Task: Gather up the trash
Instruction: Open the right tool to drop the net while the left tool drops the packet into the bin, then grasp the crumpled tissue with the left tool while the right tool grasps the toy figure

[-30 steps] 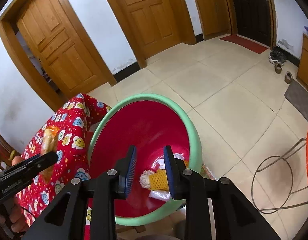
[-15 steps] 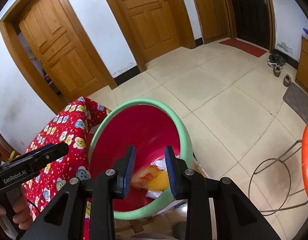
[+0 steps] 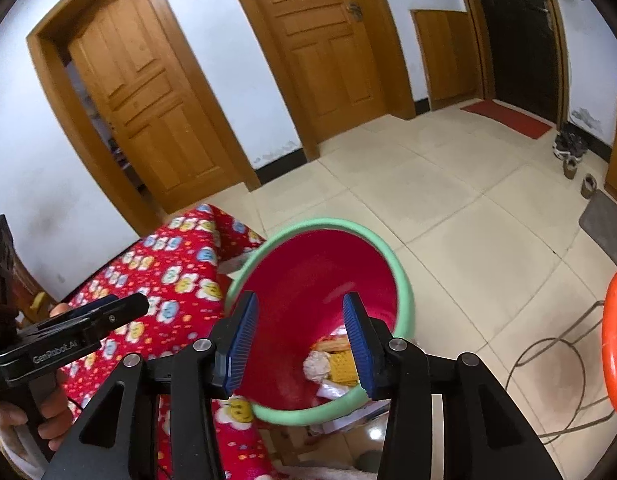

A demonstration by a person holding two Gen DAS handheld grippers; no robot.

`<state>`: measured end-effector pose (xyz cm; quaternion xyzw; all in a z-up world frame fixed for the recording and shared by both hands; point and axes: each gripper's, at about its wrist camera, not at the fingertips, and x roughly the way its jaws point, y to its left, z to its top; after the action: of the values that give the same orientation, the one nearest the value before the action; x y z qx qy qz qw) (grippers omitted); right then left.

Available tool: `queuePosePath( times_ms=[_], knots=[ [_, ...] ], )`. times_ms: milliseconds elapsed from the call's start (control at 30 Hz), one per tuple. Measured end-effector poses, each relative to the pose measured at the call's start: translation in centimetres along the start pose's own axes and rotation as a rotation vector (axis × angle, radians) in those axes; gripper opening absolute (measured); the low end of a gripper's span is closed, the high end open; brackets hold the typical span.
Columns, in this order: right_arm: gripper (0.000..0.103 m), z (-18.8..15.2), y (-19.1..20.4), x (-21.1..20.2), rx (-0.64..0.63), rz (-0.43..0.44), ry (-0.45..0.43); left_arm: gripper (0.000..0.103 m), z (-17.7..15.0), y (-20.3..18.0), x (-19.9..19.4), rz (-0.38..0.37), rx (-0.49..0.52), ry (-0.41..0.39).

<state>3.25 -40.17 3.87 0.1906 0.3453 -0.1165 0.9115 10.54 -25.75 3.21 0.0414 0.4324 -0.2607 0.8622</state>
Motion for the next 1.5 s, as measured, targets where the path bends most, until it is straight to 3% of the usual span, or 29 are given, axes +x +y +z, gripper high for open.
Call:
queuePosePath(
  times_ms=[400, 800, 1133, 1500],
  knots=[
    [0.048, 0.0, 6.0, -3.3, -0.096, 0.085, -0.033, 0.066, -1.7, 5.2, -6.3, 0.082, -0.091, -0.076],
    [0.049, -0.6, 13.4, -4.2, -0.194, 0.177, 0.006, 0.067, -4.8, 14.1, -12.1, 0.222, -0.207, -0.127],
    [0.049, -2.8, 20.1, -0.3, -0.262, 0.223, 0.087, 0.067, -7.5, 22.5, -15.8, 0.350, -0.308, -0.149],
    [0.050, -5.1, 27.2, 6.8, -0.342, 0.226, 0.163, 0.067, -9.7, 31.0, -14.9, 0.472, -0.408, -0.123]
  ],
)
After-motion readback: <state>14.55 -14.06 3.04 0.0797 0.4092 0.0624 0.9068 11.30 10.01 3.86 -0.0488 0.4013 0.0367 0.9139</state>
